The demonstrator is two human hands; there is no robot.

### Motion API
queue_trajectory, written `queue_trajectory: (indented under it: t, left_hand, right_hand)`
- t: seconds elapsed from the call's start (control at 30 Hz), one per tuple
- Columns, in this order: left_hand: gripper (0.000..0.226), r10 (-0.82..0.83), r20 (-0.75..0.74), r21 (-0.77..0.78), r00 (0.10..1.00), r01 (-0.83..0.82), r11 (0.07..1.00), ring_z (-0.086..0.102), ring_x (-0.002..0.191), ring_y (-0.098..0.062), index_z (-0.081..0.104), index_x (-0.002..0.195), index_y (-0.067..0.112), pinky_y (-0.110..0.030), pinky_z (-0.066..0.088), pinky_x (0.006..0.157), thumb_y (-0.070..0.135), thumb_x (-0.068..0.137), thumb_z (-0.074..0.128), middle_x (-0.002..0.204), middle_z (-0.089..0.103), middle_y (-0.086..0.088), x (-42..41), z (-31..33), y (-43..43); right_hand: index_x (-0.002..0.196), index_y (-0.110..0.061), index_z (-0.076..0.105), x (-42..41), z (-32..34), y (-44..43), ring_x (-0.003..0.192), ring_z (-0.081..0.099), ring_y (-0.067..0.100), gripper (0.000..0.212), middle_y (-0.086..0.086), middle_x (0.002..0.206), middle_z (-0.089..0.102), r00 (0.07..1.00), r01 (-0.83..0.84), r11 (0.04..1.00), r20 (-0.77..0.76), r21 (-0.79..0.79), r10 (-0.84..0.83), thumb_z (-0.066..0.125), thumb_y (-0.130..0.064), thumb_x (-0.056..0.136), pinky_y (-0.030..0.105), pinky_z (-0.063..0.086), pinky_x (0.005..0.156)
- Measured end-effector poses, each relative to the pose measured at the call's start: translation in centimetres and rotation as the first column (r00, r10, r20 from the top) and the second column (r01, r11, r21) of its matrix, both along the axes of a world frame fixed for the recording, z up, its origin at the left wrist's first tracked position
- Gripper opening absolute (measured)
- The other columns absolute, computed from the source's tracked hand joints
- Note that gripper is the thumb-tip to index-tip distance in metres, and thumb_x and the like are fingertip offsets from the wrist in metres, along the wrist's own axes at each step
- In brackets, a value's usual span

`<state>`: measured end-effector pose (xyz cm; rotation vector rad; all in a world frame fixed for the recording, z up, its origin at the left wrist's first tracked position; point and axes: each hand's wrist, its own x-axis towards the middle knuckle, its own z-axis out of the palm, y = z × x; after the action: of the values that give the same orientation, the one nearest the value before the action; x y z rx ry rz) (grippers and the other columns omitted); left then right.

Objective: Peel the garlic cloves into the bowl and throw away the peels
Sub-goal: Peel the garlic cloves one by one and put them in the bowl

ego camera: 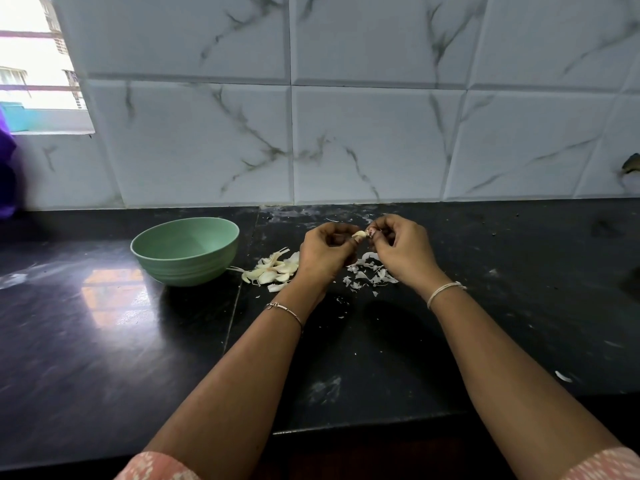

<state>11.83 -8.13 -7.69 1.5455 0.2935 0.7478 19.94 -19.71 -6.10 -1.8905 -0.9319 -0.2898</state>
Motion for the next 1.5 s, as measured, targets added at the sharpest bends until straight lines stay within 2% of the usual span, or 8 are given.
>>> queue_trajectory:
  t: [0.23, 0.47, 0.77, 0.93, 1.03, 1.13, 1.33, 1.5]
  left_hand:
    - [0.023, -0.106, 0.027, -0.109, 0.994, 0.108, 0.988, 0.063, 0.062, -0.006, 0.069, 0.106, 0.000, -0.019, 0.055, 0.065, 0.011, 0.085, 0.073, 0.076, 0.068, -0.004, -0.3, 0.3, -0.2]
    - [0.025, -0.107, -0.001, -0.057, 0.994, 0.107, 0.993, 0.061, 0.062, -0.008, 0.067, 0.110, -0.002, -0.020, 0.055, 0.065, 0.003, 0.085, 0.070, 0.077, 0.067, -0.005, -0.4, 0.2, 0.1]
    - [0.021, -0.163, -0.002, -0.027, 0.987, 0.163, 0.986, 0.062, 0.066, -0.007, 0.069, 0.099, 0.013, -0.020, 0.055, 0.065, -0.005, 0.088, 0.064, 0.076, 0.068, -0.001, -0.7, 0.4, -0.1]
    - [0.017, -0.158, -0.013, -0.052, 0.987, 0.157, 0.986, 0.065, 0.068, -0.007, 0.068, 0.096, 0.011, -0.022, 0.055, 0.069, -0.003, 0.087, 0.066, 0.084, 0.070, -0.006, -0.8, 0.3, 0.1]
    - [0.017, -0.164, -0.012, -0.048, 0.986, 0.163, 0.986, 0.065, 0.068, -0.006, 0.067, 0.094, 0.012, -0.021, 0.055, 0.068, -0.003, 0.088, 0.065, 0.083, 0.069, -0.004, -0.7, 0.3, 0.0]
    - [0.017, -0.167, -0.007, -0.058, 0.986, 0.167, 0.984, 0.065, 0.069, -0.008, 0.065, 0.093, 0.013, -0.022, 0.055, 0.066, -0.003, 0.089, 0.064, 0.083, 0.070, -0.004, -0.6, 0.3, 0.1]
    - [0.018, -0.146, -0.019, -0.012, 0.989, 0.145, 0.989, 0.062, 0.063, -0.008, 0.059, 0.097, 0.014, -0.022, 0.054, 0.061, 0.000, 0.088, 0.066, 0.081, 0.067, -0.007, -0.4, 0.2, 0.0]
    - [0.022, -0.058, -0.041, 0.122, 0.997, 0.063, 0.991, 0.060, 0.066, -0.009, 0.060, 0.095, 0.018, -0.021, 0.049, 0.063, 0.002, 0.084, 0.072, 0.084, 0.066, -0.004, 0.0, 0.1, 0.2]
  right_hand:
    - [0.094, -0.019, 0.067, -0.2, 0.0, -0.5, 0.079, 0.064, 0.016, 0.006, -0.004, 0.087, 0.069, 0.971, 0.069, 0.993, 0.236, -0.094, -0.045, 0.064, -0.017, 0.090, 0.040, 0.056, 0.073]
    - [0.098, -0.021, 0.065, 0.0, 0.0, -0.5, 0.083, 0.063, 0.015, 0.008, -0.005, 0.093, 0.068, 0.966, 0.064, 0.990, 0.258, -0.127, -0.030, 0.061, -0.019, 0.091, 0.039, 0.055, 0.075]
    - [0.101, -0.018, 0.067, 1.0, 0.6, -1.7, 0.090, 0.061, 0.018, 0.013, -0.001, 0.101, 0.068, 0.919, 0.349, 0.937, 0.201, -0.013, -0.340, 0.055, -0.019, 0.096, 0.027, 0.039, 0.067]
    - [0.109, -0.025, 0.073, 1.7, 0.2, -2.2, 0.102, 0.057, 0.020, 0.020, 0.000, 0.116, 0.055, 0.956, 0.273, 0.921, 0.187, -0.280, -0.227, 0.060, -0.020, 0.096, 0.029, 0.045, 0.078]
    - [0.085, -0.023, 0.077, 1.4, 0.2, -2.1, 0.087, 0.057, 0.013, 0.003, -0.009, 0.092, 0.054, 0.964, 0.247, 0.910, 0.185, -0.334, -0.194, 0.074, -0.022, 0.085, 0.023, 0.039, 0.069]
    - [0.062, -0.024, 0.063, 1.3, 0.3, -2.1, 0.064, 0.053, 0.005, 0.024, -0.014, 0.067, 0.054, 0.967, 0.232, 0.919, 0.180, -0.319, -0.181, 0.081, -0.017, 0.074, 0.019, 0.033, 0.052]
    - [0.080, -0.017, 0.062, 1.4, 0.0, -1.4, 0.065, 0.057, 0.005, 0.018, -0.010, 0.073, 0.062, 1.000, 0.014, 0.995, 0.011, -0.102, -0.013, 0.077, -0.008, 0.080, 0.016, 0.049, 0.063]
    - [0.108, -0.011, 0.062, 0.9, 0.4, -1.0, 0.080, 0.066, 0.015, 0.013, 0.005, 0.096, 0.066, 0.927, -0.172, 0.979, -0.319, 0.113, 0.199, 0.055, -0.012, 0.098, 0.019, 0.055, 0.062]
